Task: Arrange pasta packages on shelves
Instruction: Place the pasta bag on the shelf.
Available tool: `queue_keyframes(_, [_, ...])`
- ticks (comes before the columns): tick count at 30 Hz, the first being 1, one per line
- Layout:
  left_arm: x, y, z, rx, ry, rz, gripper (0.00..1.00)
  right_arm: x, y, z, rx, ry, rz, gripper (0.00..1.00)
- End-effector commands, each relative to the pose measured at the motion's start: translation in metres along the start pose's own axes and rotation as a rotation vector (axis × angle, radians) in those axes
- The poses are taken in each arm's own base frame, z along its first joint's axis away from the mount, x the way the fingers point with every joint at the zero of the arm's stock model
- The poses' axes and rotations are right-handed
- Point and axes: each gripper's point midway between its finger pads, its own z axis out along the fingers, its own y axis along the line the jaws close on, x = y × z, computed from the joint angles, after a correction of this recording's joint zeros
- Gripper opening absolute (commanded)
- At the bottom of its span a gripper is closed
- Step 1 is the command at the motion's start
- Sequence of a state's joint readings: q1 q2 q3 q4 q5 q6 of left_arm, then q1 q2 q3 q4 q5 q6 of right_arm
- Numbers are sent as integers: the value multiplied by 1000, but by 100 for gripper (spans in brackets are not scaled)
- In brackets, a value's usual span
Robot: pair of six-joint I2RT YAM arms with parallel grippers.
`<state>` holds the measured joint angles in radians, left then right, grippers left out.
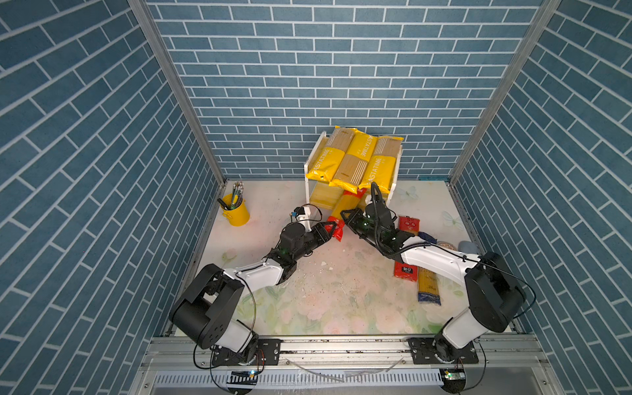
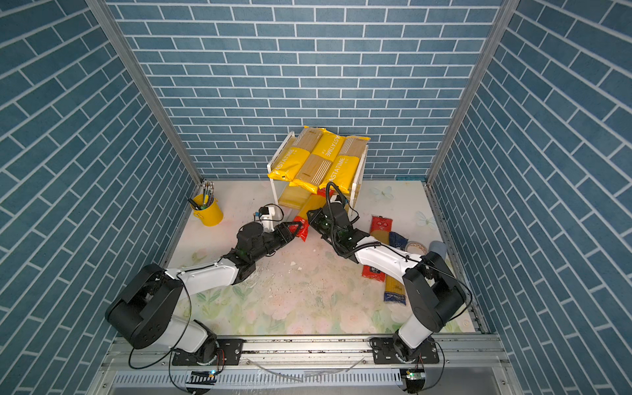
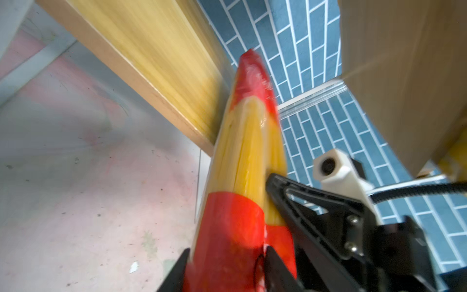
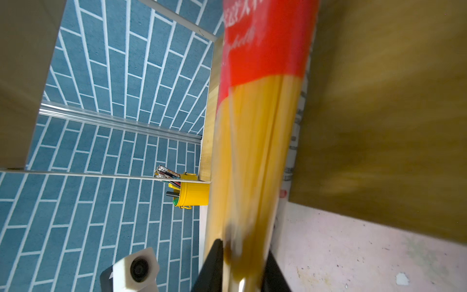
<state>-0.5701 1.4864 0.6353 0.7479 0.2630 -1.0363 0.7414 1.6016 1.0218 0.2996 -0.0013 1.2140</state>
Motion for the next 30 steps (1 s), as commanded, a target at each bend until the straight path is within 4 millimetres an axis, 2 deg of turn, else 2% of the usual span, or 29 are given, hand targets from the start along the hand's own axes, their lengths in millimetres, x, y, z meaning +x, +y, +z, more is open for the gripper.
queue_keyframes(1, [-11,-16,-3,45,-54,-2,37,-5,26,1,-57,12,-4,28])
queue_keyframes(7, [-22,-13,-5,28,-122,-30,24,-1,32,-5,-80,35,-35,32])
queue_keyframes(13, [-37,8,-11,-51,-195,-46,17,7,35,-15,-96,58,-78,34])
queue_keyframes(20, [-64,14,-7,-75,-250,-55,16,22,28,-26,-93,84,-102,34])
queue_keyframes(24, [-85,22,-10,-99,-301,-70,16,36,18,-32,-79,110,-108,33])
queue_keyframes(26, [-90,28,-12,-124,-312,-74,16,41,12,-35,-69,121,-109,33])
queue_keyframes(30, [-105,19,-8,-119,-342,-65,15,50,2,-39,-50,141,-110,33])
